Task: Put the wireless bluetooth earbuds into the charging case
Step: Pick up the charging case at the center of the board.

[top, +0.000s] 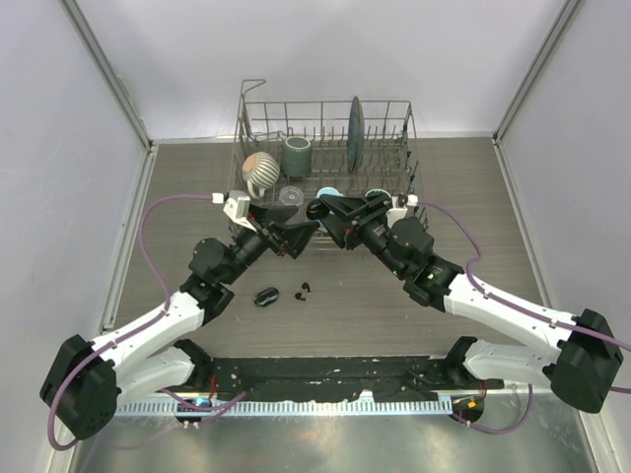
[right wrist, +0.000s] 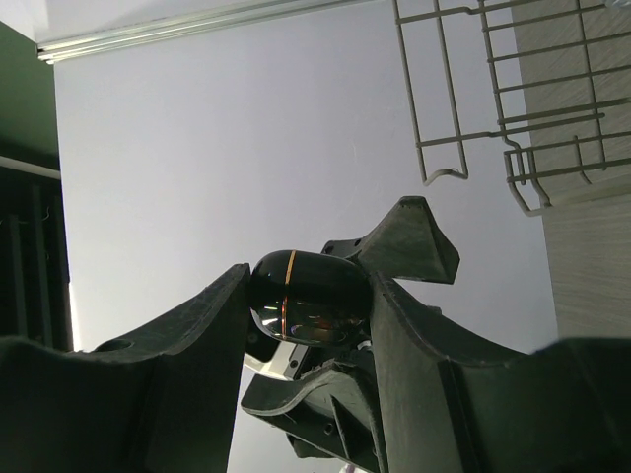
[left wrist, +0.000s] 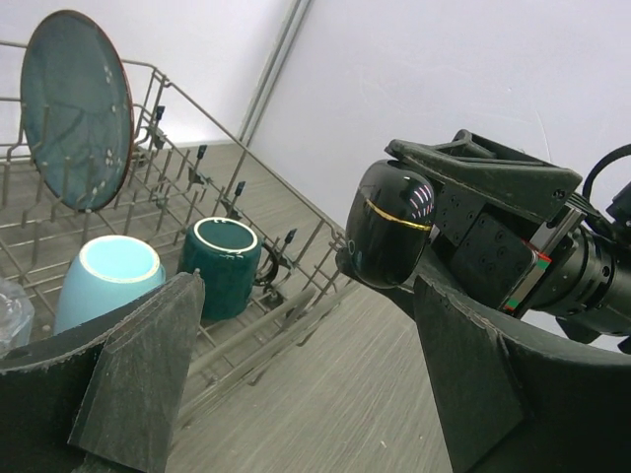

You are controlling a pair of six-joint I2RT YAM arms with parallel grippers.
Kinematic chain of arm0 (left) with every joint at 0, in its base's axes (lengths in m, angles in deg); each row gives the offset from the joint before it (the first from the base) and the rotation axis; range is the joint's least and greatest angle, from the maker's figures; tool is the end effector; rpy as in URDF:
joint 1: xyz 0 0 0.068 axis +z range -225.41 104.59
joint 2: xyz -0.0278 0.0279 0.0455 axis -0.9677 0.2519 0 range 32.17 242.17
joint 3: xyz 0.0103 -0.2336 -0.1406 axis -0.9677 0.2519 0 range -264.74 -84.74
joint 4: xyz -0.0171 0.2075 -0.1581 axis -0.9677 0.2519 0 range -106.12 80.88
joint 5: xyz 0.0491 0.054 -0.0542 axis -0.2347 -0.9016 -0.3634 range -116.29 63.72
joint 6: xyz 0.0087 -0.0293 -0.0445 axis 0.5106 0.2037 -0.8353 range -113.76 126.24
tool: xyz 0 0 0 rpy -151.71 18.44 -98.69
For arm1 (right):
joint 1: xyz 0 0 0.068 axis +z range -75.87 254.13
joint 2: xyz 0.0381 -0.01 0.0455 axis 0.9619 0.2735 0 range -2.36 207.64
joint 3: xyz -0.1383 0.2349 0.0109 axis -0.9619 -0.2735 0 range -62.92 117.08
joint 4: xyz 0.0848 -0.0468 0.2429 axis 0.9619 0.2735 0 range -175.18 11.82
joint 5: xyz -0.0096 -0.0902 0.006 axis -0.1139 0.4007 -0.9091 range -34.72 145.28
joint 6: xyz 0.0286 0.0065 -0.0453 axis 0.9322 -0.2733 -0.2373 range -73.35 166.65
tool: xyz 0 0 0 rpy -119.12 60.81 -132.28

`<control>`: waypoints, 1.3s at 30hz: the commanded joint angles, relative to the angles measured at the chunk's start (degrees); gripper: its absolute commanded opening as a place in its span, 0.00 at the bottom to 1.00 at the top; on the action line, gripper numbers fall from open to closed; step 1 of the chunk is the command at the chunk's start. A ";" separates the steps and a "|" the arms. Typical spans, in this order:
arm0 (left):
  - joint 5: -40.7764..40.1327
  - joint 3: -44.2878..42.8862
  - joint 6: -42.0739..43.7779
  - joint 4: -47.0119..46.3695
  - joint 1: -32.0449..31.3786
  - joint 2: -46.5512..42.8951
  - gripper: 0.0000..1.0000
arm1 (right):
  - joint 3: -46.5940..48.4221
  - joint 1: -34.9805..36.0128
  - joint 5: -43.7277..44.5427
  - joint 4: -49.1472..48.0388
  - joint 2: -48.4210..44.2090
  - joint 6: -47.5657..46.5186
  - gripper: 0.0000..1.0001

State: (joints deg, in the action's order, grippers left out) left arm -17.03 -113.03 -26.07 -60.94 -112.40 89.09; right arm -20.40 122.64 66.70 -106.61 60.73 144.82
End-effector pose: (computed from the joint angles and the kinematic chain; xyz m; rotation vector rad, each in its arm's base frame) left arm 0.1758 -0.1396 0.3003 0.2036 1.3647 -1.1299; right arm 0.1775 0.1901 0.3206 0.9635 1.6277 1.7761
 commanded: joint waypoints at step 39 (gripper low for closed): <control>3.32 -5.11 0.06 -11.52 -2.21 7.68 0.00 | 0.11 0.97 -2.28 -4.50 0.28 -1.04 0.35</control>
State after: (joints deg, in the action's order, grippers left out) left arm -12.59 -116.57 -25.70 -69.46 -114.56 96.96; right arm -20.40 123.17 65.87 -107.62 61.80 146.22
